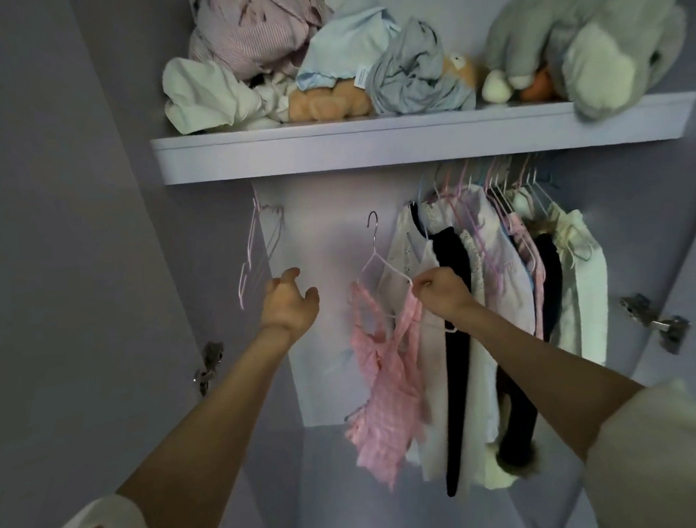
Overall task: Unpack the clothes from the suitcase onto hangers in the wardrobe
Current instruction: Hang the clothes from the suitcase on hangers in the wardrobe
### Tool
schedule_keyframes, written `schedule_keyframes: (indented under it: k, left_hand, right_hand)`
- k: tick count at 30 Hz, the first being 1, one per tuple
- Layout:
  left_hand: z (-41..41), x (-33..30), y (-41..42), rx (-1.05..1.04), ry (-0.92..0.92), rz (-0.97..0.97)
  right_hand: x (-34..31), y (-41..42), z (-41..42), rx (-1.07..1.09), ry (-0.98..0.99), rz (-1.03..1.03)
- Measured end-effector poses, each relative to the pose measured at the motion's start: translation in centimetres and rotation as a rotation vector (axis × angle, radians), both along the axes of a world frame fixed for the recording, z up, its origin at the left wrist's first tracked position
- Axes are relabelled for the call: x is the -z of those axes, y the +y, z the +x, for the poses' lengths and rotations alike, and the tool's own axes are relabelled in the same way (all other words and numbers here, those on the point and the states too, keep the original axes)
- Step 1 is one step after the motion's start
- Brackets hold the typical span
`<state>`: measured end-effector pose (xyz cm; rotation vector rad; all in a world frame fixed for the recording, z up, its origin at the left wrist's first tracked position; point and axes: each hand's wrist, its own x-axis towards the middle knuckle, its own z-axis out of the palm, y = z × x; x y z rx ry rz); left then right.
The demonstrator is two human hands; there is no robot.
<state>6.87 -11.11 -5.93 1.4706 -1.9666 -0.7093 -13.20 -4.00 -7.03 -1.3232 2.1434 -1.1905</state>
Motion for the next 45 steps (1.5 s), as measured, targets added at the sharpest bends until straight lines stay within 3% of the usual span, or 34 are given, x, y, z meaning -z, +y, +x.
schedule_keyframes:
  k: [10, 14, 19, 24, 33, 40, 45]
  left_hand:
    - [-4.5, -5.7, -1.7, -0.074, -0.098, -0.869]
    - [-6.2, -6.9, -4.9, -0.120, -0.312, -1.034]
    - [-7.7, -6.7, -8.2, -0.122, -0.455, -0.988]
    - [-8.3, -5.7, -9.8, -0.168, -0.378, -1.085]
    - [-7.6, -5.8, -9.1, -0.131, -0.411, -1.032]
    - [-4.6, -1.5, -4.5, 0.026, -0.345, -0.694]
    - [-2.4, 4.2, 0.6, 0.080, -0.426, -0.424]
  right_hand:
    - [-1.5, -3.8, -1.1, 0.159, 0.134, -0.173]
    - [-2.3, -7.3, -2.9, 0.210, 0.176, -0.212]
    - [-2.1, -10.8, -5.5, 0.280, 0.147, -0.203]
    - [0.2, -11.9, -7.8, 0.292, 0.109, -0.184]
    - [0.6, -9.9, -6.9, 0.178, 0.207, -0.100]
    - [0.3, -3.3, -2.7, 0.132, 0.268, 0.018]
    - [4.4, 1.3, 0.3, 0.090, 0.262, 0.101]
